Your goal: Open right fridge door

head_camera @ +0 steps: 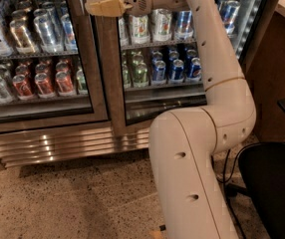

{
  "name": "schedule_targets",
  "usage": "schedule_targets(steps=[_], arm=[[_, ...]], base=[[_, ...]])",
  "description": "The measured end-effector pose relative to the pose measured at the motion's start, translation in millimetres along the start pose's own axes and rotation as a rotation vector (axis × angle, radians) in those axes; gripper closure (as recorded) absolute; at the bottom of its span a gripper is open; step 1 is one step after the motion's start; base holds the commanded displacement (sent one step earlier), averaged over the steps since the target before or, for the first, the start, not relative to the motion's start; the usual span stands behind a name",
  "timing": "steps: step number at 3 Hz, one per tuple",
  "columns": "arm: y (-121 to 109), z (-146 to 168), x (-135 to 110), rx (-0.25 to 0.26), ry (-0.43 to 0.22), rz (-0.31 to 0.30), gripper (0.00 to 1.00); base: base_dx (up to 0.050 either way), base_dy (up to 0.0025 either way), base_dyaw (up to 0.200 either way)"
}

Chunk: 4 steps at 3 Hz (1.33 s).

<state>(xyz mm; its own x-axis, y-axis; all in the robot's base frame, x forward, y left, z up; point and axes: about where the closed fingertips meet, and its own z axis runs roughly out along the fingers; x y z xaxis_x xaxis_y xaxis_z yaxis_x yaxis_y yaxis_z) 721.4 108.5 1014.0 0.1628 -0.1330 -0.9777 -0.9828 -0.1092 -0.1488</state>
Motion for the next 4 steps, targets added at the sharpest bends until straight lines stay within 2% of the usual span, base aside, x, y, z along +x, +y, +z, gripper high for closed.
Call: schedule_targets(steps=[1,2,3,4], arm=[[0,0,0,0.0,0.0,0.0,1.0],[0,0,0,0.0,0.0,0.0,1.0],[1,-4,0,-0.001,-0.011,0.03,0.82],[8,-17,-12,0.0,-0.016,0.094,0.59]], base=[[0.0,0.0,-0.194],[0.0,0.0,0.0],[0.0,0.0,0.0],[0.0,0.0,0.0]])
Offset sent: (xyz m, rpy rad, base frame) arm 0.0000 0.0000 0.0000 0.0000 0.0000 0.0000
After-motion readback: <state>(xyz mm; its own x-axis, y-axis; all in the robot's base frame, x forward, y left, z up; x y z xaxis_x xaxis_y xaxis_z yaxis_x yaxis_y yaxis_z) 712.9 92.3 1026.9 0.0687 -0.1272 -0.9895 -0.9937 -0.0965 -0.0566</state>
